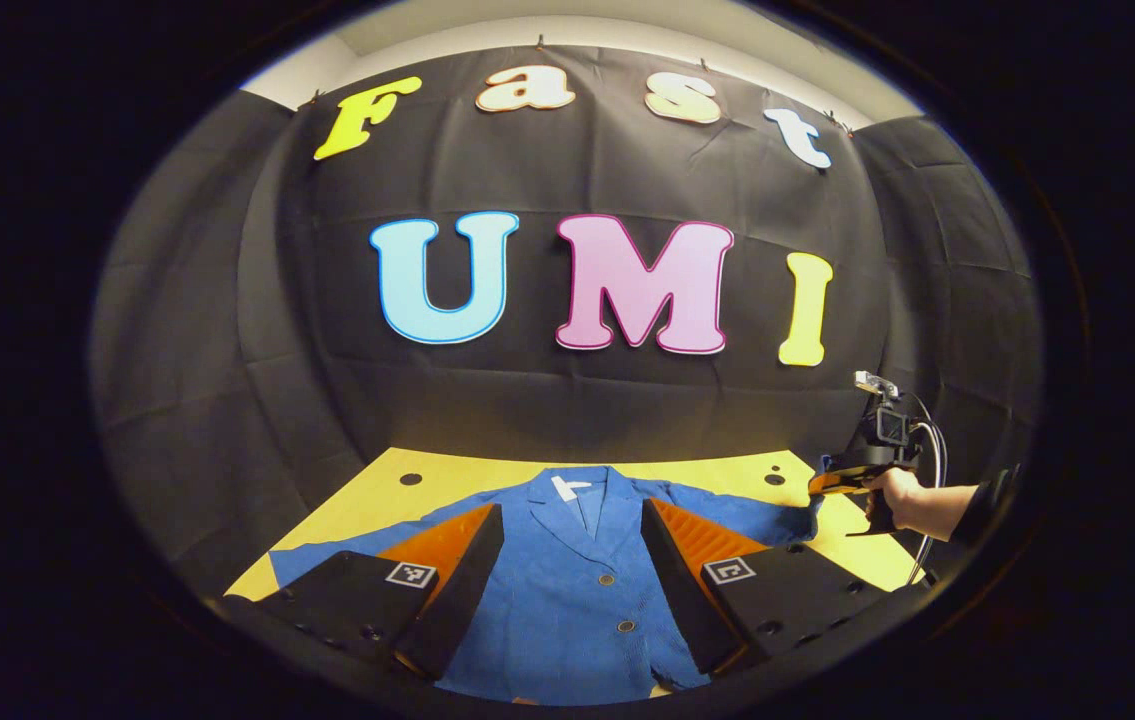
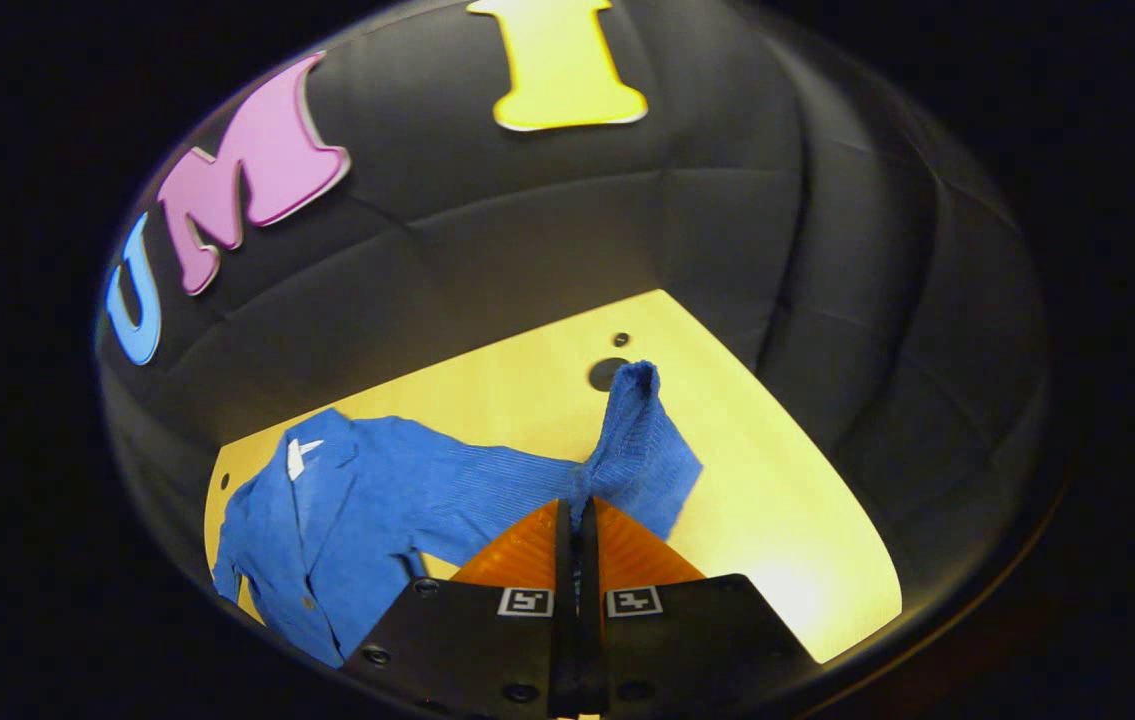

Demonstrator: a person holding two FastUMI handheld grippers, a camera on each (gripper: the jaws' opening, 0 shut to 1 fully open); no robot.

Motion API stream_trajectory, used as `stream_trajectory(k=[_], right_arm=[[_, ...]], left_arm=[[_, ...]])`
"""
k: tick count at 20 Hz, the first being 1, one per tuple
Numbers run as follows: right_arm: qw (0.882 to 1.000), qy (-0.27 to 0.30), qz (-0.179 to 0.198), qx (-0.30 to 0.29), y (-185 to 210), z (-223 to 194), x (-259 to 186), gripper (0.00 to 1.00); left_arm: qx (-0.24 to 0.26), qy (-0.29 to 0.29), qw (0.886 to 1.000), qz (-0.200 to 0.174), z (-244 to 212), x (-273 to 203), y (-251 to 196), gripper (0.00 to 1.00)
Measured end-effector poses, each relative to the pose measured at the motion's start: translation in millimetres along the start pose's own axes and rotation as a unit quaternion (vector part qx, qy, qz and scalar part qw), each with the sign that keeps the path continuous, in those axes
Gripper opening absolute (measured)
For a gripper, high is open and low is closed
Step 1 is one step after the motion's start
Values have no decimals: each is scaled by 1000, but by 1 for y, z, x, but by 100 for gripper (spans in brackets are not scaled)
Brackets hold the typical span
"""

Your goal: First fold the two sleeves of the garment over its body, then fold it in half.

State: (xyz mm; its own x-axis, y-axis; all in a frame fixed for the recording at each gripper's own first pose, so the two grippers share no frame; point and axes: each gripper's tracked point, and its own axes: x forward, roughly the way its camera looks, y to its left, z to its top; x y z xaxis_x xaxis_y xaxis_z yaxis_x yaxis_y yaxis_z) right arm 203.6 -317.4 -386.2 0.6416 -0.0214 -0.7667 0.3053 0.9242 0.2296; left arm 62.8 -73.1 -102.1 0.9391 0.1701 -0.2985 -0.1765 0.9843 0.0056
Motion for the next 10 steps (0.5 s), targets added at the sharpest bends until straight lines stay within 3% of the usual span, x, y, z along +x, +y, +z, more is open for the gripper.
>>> stream_trajectory(k=[5, 10], right_arm=[[996, -3, 87, -23, 130, 7, -5, 4], [981, 6, 172, -83, 264, -15, -16, 5]], left_arm=[[-25, 2, 999, 41, -2, -17, 40, 80], [-32, 13, 994, 103, -15, -53, 94, 80]])
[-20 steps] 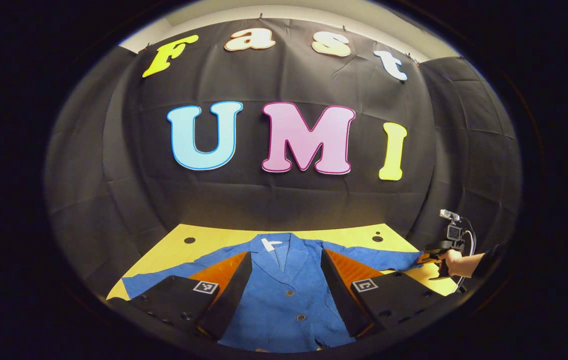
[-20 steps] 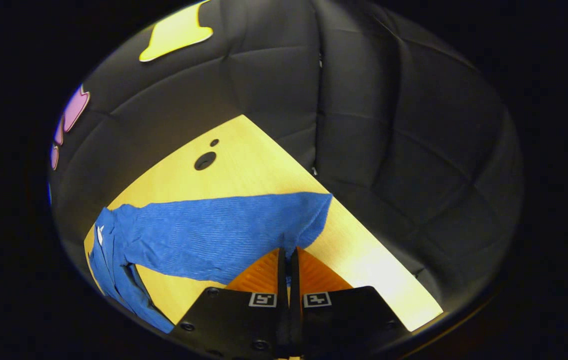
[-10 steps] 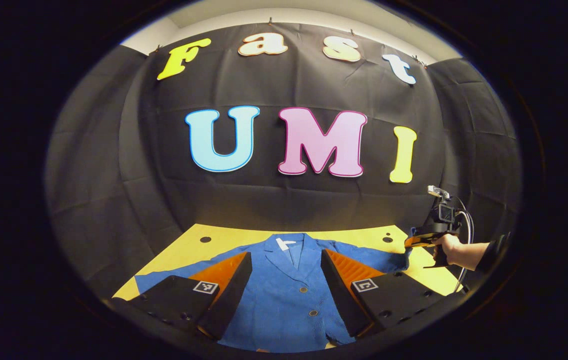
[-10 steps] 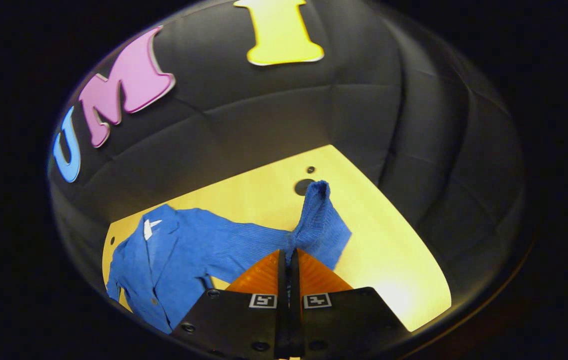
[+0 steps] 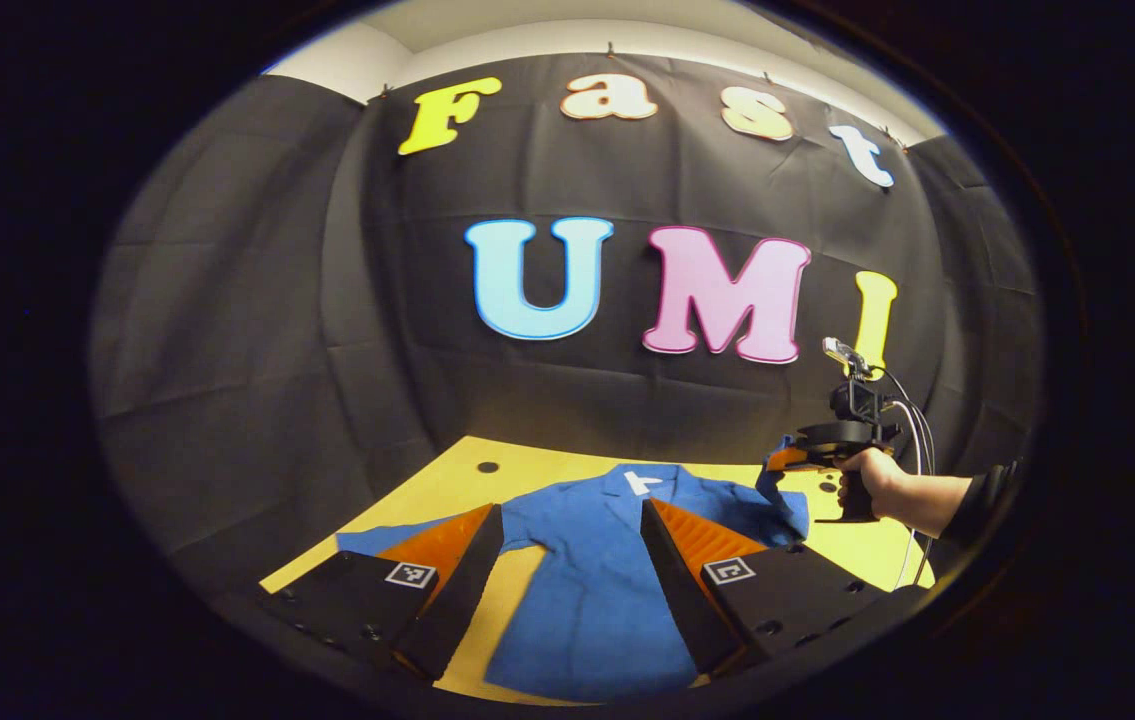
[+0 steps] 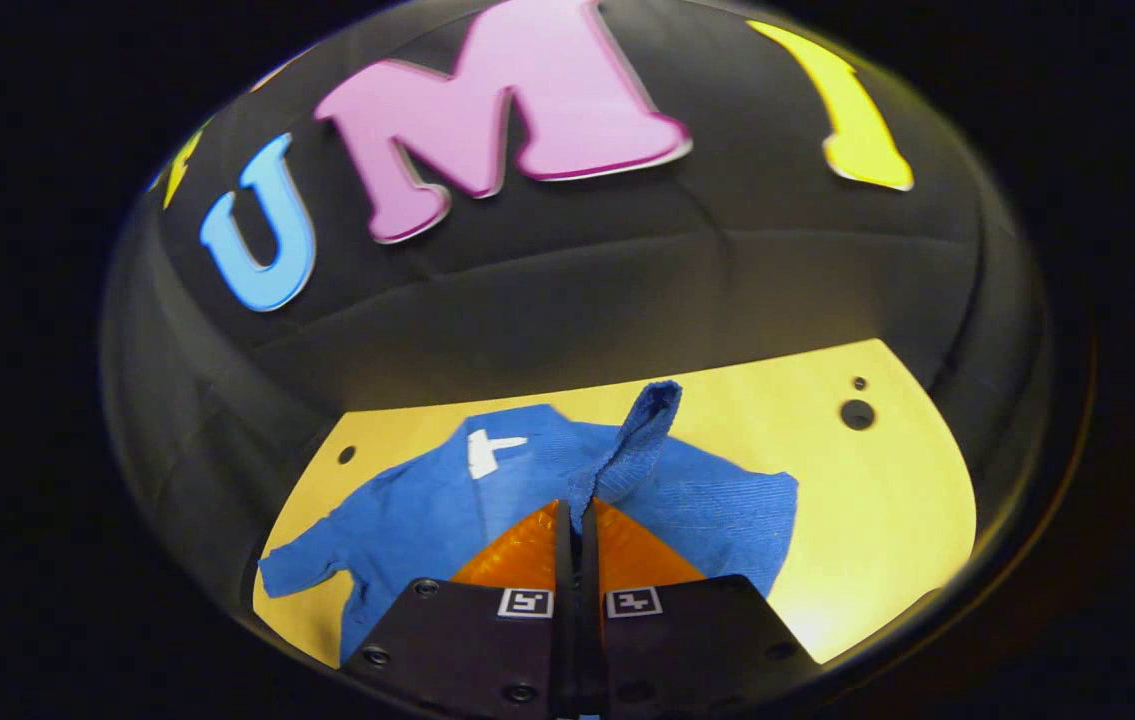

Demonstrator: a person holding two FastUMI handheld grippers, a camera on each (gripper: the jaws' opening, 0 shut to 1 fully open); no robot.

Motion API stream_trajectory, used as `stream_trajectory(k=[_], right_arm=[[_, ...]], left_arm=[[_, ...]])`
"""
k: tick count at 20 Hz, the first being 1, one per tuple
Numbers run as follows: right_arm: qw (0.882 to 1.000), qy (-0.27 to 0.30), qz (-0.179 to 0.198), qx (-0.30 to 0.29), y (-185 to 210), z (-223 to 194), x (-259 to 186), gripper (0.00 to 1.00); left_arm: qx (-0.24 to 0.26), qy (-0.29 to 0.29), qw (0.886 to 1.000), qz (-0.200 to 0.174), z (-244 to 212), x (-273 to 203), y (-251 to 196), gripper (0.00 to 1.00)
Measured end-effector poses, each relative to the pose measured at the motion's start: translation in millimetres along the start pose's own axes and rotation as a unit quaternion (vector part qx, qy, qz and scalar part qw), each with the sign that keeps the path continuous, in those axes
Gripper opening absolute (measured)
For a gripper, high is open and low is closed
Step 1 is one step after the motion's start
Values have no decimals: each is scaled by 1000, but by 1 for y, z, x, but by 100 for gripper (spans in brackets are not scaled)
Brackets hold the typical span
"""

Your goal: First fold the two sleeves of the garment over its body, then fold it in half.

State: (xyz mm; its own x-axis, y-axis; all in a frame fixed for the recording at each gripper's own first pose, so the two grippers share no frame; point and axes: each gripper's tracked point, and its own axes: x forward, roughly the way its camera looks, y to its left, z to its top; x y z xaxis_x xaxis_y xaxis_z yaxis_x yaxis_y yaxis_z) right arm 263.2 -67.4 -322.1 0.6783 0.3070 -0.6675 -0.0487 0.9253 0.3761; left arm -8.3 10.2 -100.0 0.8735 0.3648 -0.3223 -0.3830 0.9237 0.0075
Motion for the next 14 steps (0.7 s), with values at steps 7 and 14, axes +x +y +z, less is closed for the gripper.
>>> stream_trajectory(k=[7, 14], right_arm=[[992, 49, 105, -51, 180, -55, 54, 5], [987, 77, 108, -87, 252, -102, 96, 33]], left_arm=[[-10, 7, 998, 68, -6, -13, 65, 80], [-39, 12, 993, 108, -15, -22, 105, 79]])
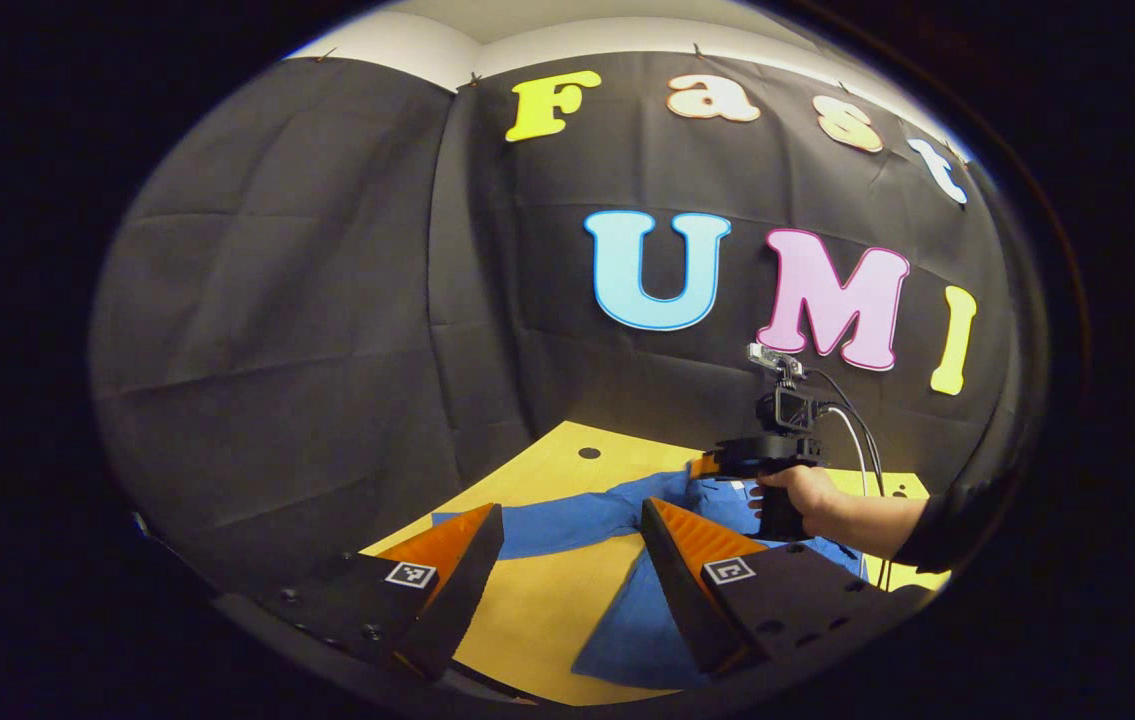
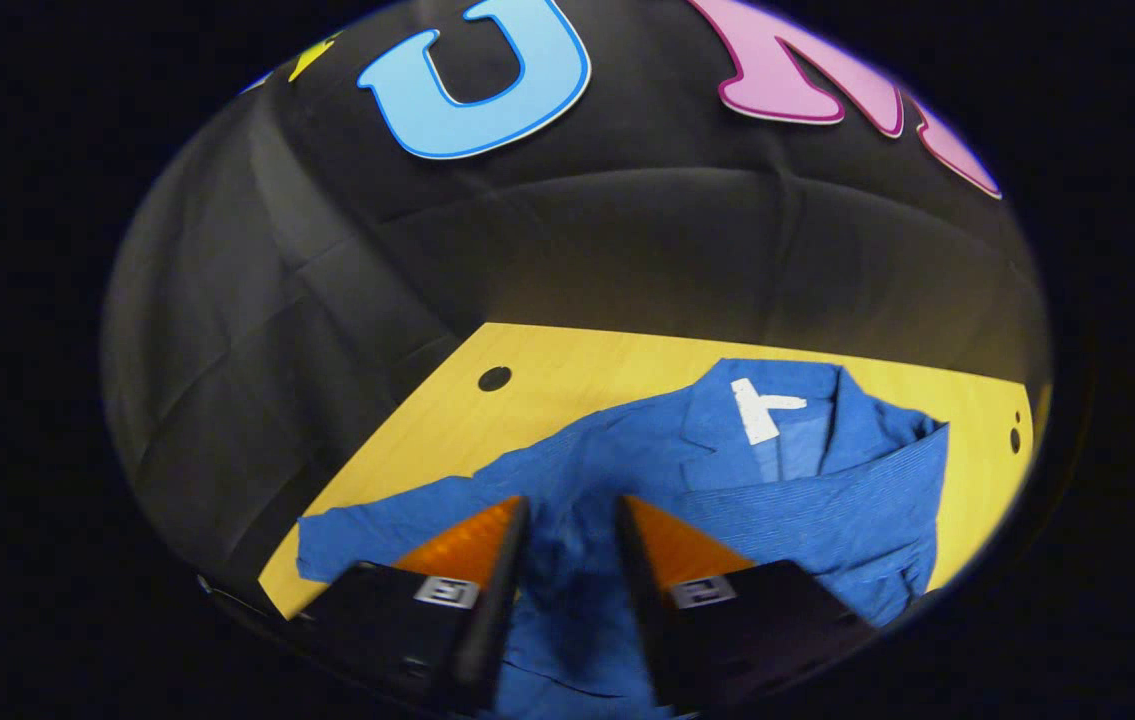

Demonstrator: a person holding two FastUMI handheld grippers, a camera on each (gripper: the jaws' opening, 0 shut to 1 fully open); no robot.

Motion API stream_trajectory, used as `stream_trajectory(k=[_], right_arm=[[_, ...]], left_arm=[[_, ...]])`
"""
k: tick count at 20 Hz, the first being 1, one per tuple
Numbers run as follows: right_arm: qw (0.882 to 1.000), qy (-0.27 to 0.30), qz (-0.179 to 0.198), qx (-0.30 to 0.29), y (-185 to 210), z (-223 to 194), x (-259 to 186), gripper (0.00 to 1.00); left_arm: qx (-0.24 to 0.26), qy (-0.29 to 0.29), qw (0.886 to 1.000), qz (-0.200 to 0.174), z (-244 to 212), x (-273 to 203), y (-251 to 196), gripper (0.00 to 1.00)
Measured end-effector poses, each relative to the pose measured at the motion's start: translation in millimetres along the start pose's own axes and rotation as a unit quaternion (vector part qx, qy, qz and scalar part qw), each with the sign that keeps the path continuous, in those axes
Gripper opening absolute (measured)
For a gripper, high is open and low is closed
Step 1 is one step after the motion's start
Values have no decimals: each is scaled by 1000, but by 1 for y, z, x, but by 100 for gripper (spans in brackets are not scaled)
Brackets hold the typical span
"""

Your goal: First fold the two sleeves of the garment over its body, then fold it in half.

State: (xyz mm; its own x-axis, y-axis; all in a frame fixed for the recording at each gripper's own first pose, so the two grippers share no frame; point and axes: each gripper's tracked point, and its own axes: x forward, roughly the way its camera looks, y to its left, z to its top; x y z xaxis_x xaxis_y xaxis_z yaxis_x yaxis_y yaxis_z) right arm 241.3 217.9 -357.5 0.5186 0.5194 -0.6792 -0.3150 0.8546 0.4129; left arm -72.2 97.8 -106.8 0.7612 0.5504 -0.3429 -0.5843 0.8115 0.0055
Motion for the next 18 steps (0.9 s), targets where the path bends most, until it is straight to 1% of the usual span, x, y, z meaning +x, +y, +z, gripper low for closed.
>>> stream_trajectory(k=[2, 3, 4, 8, 13, 16, 18], right_arm=[[1000, -12, -8, 2, 2, 3, -2, 75], [1000, -24, -14, -3, -2, 9, -9, 90], [999, -35, -19, -9, -6, 15, -17, 98], [996, -73, -35, -23, -29, 35, -66, 97], [989, -121, -69, -47, -65, 48, -152, 97], [985, -146, -84, -45, -79, 49, -209, 97], [981, -164, -95, -45, -84, 49, -246, 97]], left_arm=[[-3, -2, 1000, 7, -1, 0, 8, 80], [-2, -3, 1000, 10, -1, 1, 11, 80], [0, -4, 1000, 13, -1, 2, 14, 80], [-9, -9, 1000, 15, 0, 18, 27, 80], [-34, 0, 999, 30, -11, 61, 55, 80], [-26, -1, 999, 43, -23, 97, 79, 80], [-12, 14, 999, 49, -35, 127, 95, 79]])
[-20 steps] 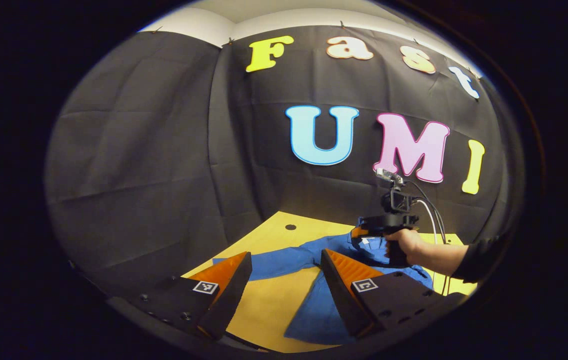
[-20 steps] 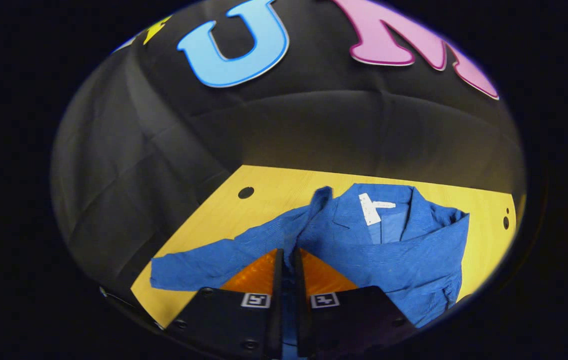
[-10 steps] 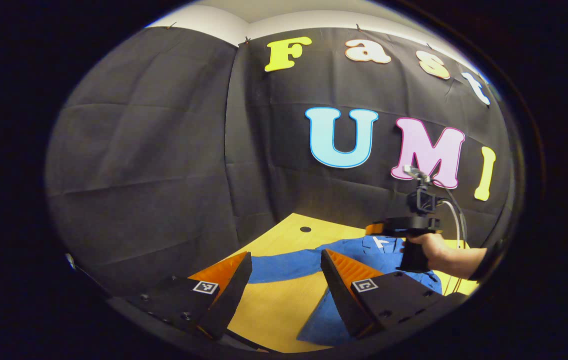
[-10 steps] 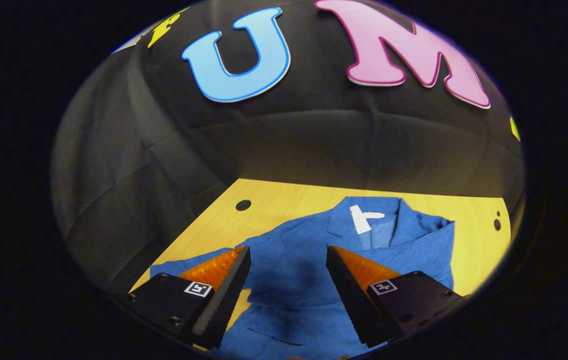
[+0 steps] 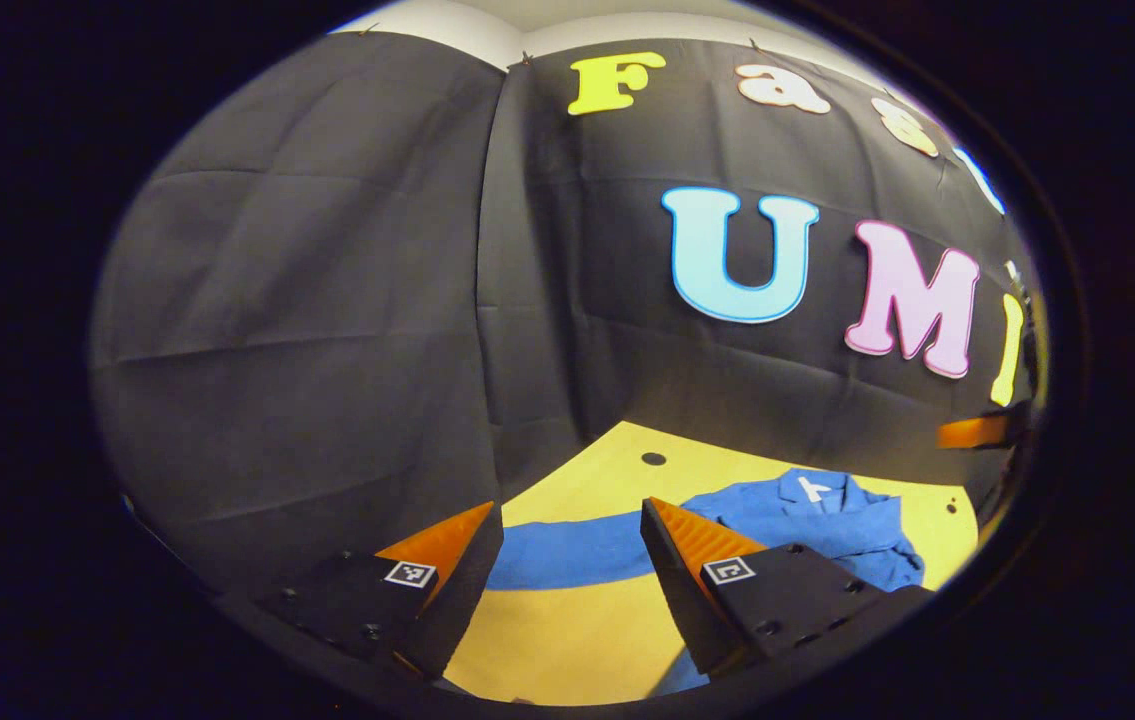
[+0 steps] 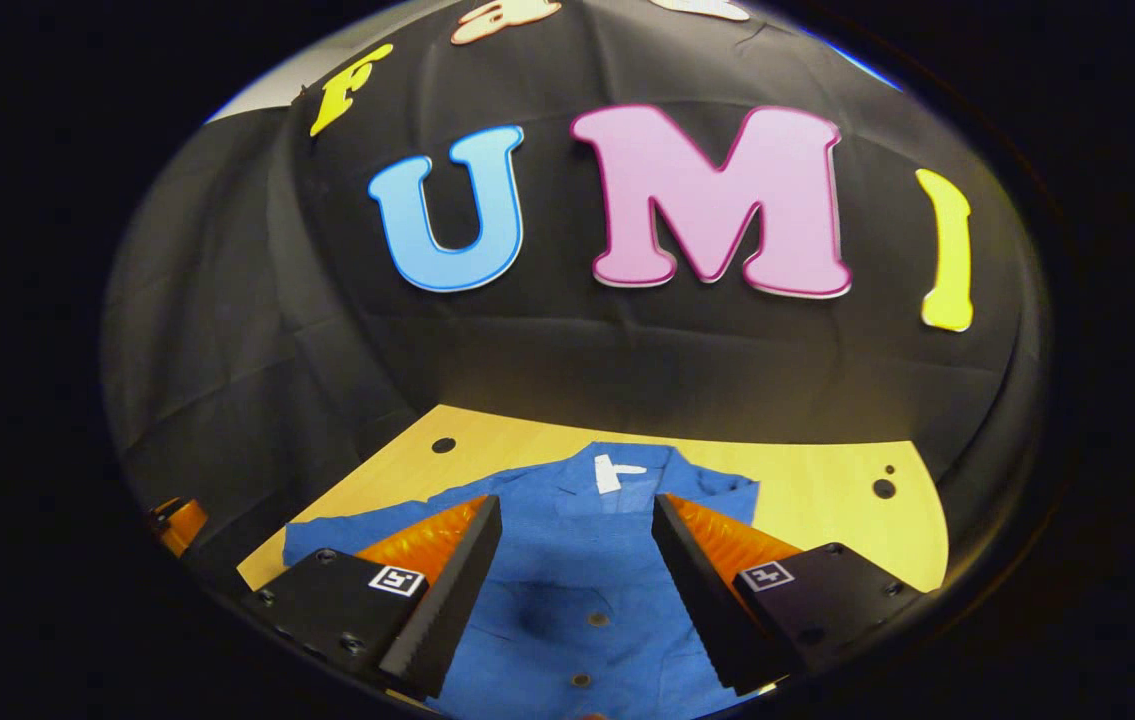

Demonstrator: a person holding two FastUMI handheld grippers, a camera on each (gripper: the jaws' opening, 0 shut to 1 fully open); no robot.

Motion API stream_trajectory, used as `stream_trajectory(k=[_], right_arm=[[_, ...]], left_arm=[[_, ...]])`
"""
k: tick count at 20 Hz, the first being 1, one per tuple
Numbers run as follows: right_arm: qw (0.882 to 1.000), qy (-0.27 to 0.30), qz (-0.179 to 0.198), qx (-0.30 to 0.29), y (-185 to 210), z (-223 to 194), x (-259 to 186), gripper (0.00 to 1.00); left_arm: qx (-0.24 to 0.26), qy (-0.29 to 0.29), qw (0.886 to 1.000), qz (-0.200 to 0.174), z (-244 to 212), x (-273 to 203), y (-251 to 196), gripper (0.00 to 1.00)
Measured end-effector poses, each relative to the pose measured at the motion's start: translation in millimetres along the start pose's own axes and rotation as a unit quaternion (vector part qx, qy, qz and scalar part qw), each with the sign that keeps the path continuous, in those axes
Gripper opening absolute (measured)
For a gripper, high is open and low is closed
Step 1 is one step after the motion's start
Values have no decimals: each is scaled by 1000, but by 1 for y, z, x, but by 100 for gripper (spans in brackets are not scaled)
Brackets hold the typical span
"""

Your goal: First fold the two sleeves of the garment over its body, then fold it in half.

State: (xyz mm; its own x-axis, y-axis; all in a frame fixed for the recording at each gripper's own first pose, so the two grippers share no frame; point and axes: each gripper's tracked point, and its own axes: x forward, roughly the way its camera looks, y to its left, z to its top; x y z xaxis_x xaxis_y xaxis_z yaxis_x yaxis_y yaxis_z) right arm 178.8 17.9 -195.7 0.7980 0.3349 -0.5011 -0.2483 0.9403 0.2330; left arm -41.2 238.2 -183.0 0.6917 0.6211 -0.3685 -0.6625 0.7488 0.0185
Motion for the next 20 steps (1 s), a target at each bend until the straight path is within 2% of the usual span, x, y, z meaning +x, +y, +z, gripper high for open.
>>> stream_trajectory(k=[2, 4, 6, 8, 10, 15, 18, 20], right_arm=[[1000, -23, -17, 0, -15, 12, -35, 98], [998, -46, -43, -9, -36, 21, -67, 98], [995, -65, -75, -1, -59, 25, -96, 98], [992, -79, -100, 12, -77, 29, -124, 98], [986, -88, -140, -6, -106, 30, -152, 98], [969, -113, -219, 15, -149, 39, -221, 98], [960, -131, -246, 16, -148, 43, -245, 98], [958, -138, -251, 0, -141, 46, -251, 98]], left_arm=[[9, 42, 999, 12, -24, 28, 14, 80], [44, 80, 995, 46, -46, 55, 37, 82], [36, 129, 990, 50, -81, 79, 39, 82], [20, 200, 977, 65, -109, 94, 48, 81], [19, 242, 966, 89, -128, 108, 60, 83], [14, 324, 941, 96, -156, 134, 71, 82], [19, 350, 933, 81, -169, 143, 70, 83], [21, 351, 933, 74, -165, 149, 68, 82]])
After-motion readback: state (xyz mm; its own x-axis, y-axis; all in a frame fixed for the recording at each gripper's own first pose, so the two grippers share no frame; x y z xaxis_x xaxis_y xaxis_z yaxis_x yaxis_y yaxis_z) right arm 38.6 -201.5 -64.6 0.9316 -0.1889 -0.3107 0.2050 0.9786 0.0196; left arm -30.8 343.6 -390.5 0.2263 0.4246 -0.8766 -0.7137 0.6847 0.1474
